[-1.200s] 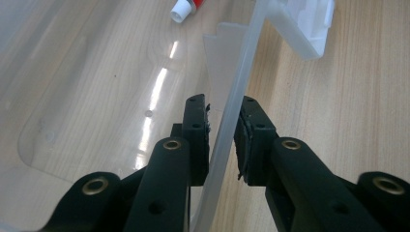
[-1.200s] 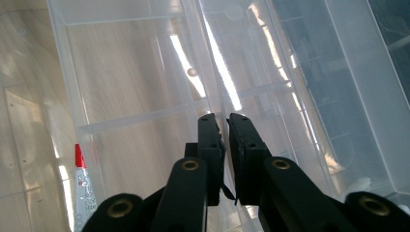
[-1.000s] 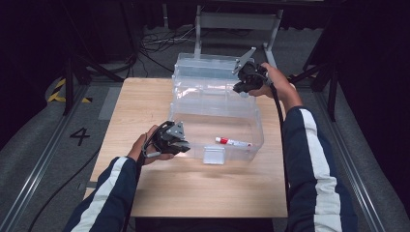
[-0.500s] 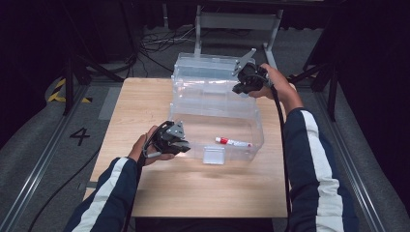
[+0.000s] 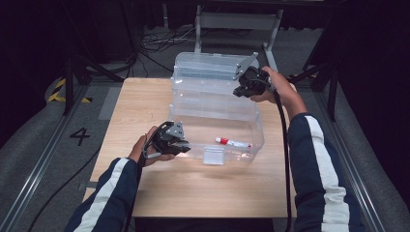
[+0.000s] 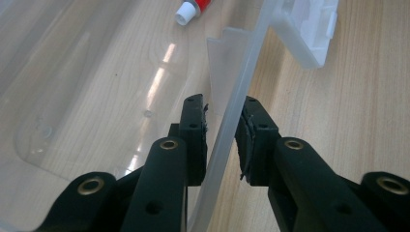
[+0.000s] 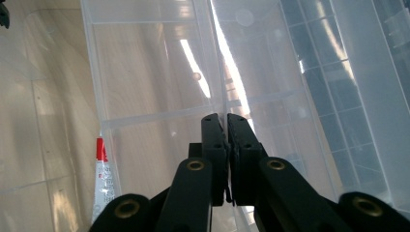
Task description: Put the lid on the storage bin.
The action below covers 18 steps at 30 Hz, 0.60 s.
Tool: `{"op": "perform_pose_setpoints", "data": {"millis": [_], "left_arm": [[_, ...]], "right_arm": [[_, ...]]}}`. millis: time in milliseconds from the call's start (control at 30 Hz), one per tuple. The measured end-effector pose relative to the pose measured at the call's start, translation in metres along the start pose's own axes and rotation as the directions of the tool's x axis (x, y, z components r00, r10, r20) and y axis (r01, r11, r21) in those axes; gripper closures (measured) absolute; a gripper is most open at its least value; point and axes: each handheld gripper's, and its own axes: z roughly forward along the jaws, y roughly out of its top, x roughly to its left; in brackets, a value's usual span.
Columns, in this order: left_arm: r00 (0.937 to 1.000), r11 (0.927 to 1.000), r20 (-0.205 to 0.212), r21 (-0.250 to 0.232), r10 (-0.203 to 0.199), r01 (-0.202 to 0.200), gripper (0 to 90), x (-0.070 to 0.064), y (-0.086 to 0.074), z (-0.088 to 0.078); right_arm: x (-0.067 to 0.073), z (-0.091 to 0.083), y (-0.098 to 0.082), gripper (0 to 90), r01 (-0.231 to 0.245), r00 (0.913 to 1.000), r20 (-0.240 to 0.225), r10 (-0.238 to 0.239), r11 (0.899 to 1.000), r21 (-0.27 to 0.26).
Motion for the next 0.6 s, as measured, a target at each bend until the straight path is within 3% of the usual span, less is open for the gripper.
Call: {"op": "perform_pose_setpoints", "data": {"millis": [600], "left_arm": [[0.9999,1.0000,-0.010,-0.002,0.007,-0.007,73.8,0.000,0.000,0.000]], "right_arm": [[0.021,-0.009,-0.005,87.7,0.015,0.9997,0.017,-0.015,1.000,-0.026]]}}
